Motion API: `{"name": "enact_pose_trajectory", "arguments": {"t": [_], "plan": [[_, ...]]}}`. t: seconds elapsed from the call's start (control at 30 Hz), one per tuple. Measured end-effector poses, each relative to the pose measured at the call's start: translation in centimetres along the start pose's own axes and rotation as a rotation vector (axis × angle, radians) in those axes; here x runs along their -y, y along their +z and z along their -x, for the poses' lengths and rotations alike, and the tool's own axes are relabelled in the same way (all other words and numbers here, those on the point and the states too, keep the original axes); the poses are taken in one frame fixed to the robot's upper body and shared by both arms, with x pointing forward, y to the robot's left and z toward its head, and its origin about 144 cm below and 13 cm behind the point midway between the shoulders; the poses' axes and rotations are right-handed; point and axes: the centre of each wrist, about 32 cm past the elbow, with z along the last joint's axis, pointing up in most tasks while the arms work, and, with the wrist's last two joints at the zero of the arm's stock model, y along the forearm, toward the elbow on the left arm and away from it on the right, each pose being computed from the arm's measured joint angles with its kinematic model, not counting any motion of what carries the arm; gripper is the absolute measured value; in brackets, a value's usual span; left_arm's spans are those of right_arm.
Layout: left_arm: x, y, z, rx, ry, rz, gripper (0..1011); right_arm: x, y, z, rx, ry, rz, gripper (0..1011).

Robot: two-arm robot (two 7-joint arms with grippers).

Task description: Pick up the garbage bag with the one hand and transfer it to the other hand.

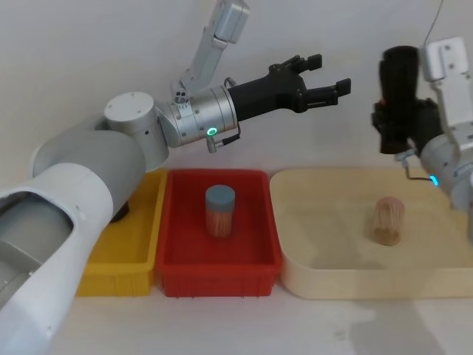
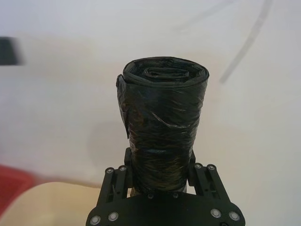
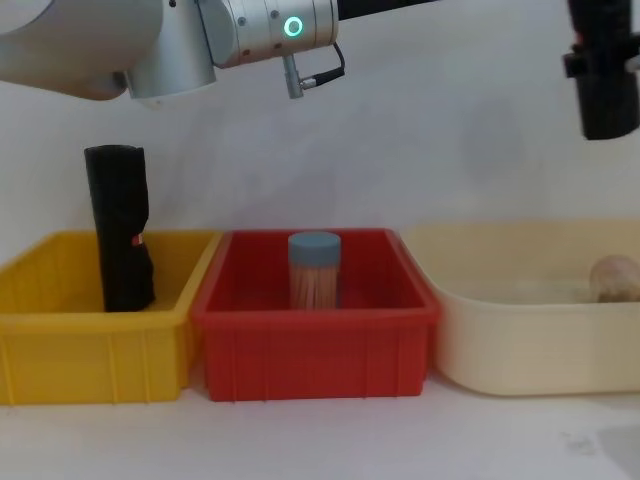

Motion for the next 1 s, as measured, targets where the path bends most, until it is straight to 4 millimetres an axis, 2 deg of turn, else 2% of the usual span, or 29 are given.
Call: {"name": "enact_pose_trajectory", "arguments": {"t": [0.07, 0.57, 1.0], "plan": [[0.0, 0.0, 0.0, 0.0, 0.0, 0.0, 1002, -0.3, -0.3, -0.7, -0.009, -0.026, 0.014, 604], [0.0, 0.0, 0.0, 0.0, 0.0, 0.0, 1002, -1.2, -1.0, -3.2, -0.045, -0.116, 0.059, 1002], [0.0, 0.0, 0.0, 0.0, 0.0, 0.0, 1001, -1.4, -1.2, -3.8, -0.055, -0.138, 0.069, 1002]]}}
